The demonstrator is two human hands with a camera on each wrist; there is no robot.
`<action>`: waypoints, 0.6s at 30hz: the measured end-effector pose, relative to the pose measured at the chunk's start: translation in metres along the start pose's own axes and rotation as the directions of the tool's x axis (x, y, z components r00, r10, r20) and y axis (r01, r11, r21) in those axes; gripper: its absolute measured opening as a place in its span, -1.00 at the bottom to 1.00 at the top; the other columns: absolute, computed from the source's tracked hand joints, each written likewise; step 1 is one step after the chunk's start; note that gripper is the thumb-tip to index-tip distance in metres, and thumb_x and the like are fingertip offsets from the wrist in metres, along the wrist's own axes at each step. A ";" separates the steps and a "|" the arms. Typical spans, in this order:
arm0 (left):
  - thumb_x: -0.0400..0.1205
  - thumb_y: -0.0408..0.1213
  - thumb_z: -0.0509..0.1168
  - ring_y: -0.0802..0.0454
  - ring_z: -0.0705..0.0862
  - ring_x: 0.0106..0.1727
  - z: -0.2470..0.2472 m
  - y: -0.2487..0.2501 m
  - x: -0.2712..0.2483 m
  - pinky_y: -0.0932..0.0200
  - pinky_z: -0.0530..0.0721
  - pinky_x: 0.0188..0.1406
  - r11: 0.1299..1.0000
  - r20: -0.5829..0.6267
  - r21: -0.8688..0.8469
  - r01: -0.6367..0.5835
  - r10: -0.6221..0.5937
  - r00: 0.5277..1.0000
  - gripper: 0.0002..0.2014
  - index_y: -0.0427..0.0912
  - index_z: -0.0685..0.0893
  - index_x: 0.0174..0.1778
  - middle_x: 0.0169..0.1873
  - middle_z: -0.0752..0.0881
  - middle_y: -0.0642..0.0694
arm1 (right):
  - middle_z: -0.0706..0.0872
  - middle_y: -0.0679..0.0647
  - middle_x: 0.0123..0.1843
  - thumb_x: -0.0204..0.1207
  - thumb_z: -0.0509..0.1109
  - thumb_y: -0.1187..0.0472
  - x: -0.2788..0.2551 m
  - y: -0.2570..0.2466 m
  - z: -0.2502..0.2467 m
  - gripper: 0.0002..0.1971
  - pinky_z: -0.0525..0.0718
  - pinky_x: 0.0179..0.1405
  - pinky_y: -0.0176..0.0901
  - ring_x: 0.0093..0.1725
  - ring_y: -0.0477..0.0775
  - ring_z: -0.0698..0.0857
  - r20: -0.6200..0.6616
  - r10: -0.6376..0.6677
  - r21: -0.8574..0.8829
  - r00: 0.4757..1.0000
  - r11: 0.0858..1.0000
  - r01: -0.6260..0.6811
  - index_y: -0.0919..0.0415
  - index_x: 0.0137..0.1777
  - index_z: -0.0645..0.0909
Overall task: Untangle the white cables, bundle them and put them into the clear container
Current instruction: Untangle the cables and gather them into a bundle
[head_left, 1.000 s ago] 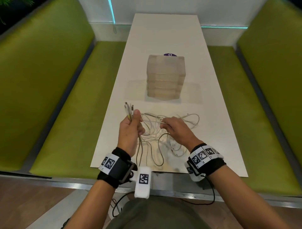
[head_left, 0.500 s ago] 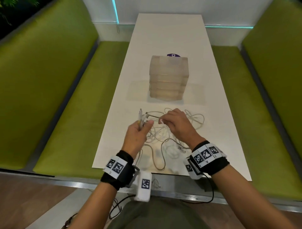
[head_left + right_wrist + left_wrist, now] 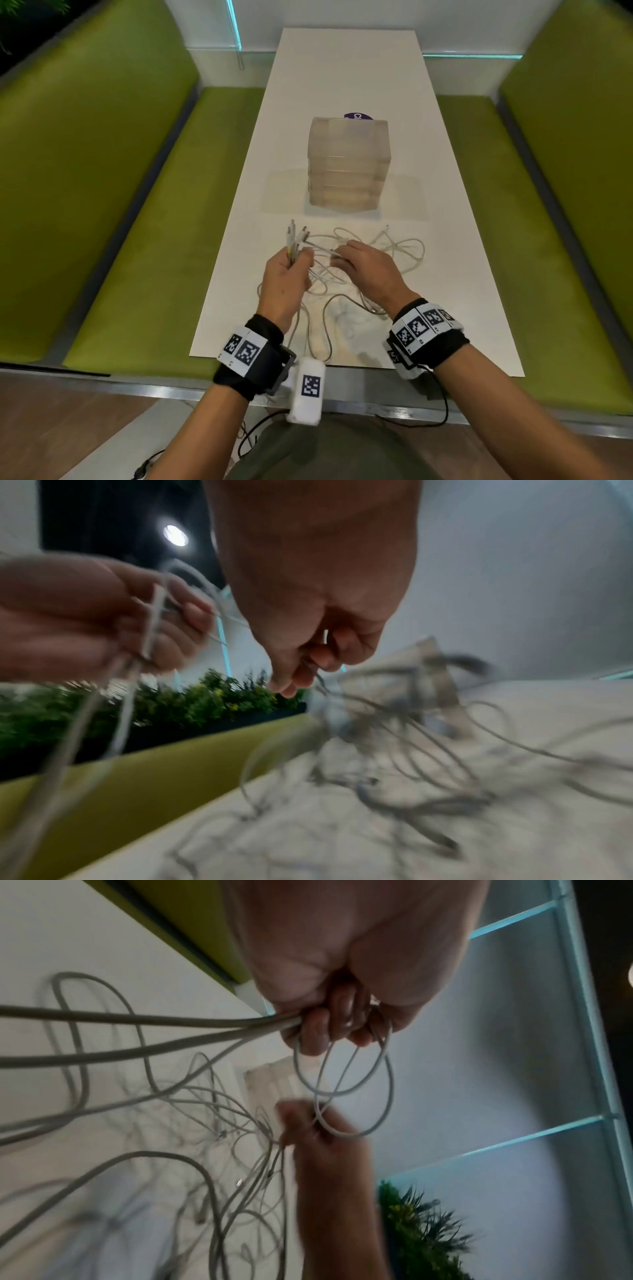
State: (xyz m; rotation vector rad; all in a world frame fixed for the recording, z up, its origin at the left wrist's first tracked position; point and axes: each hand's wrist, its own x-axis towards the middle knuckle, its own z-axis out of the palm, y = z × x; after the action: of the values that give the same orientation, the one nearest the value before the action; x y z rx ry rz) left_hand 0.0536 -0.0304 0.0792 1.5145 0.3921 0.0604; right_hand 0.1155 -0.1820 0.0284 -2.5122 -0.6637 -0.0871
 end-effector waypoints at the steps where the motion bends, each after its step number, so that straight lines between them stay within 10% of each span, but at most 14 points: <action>1: 0.68 -0.33 0.26 0.15 0.33 -0.56 -0.005 0.003 0.001 0.23 0.39 -0.49 1.000 -0.019 -0.020 -0.021 0.020 1.000 -0.79 -0.27 0.53 -0.28 -0.51 0.41 -0.02 | 0.71 0.04 -0.04 0.63 0.29 0.03 -0.001 0.009 0.003 -0.77 0.48 -0.27 -0.12 -0.05 0.14 0.69 0.033 0.051 -0.008 0.998 0.999 -0.051 0.16 0.03 0.69; 12: 0.69 -0.28 0.26 0.16 0.39 -0.51 -0.018 0.007 -0.007 0.22 0.45 -0.38 0.992 -0.110 -0.071 -0.101 0.093 0.990 -0.72 -0.17 0.48 -0.37 -0.54 0.43 0.08 | 0.65 -0.04 -0.07 0.63 0.31 0.11 0.011 0.033 0.004 -0.81 0.55 -0.23 -0.16 -0.10 0.02 0.66 -0.023 0.157 0.142 0.987 0.978 -0.152 0.17 0.04 0.71; 18: 0.67 -0.19 0.30 0.09 0.29 -0.48 -0.019 -0.007 0.006 0.10 0.34 -0.41 0.997 -0.003 0.053 -0.052 0.052 0.999 -0.75 -0.17 0.50 -0.30 -0.51 0.34 0.02 | 0.56 -0.04 -0.11 0.55 0.37 0.44 0.008 0.013 -0.003 -0.77 0.46 -0.11 -0.66 -0.13 -0.37 0.59 -0.020 0.059 0.265 0.998 0.963 -0.051 0.27 0.13 0.75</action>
State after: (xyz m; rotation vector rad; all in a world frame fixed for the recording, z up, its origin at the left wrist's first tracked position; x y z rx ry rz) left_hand 0.0528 -0.0110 0.0713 1.5774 0.3598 0.0947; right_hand 0.1295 -0.1898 0.0262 -2.2659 -0.5542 -0.0118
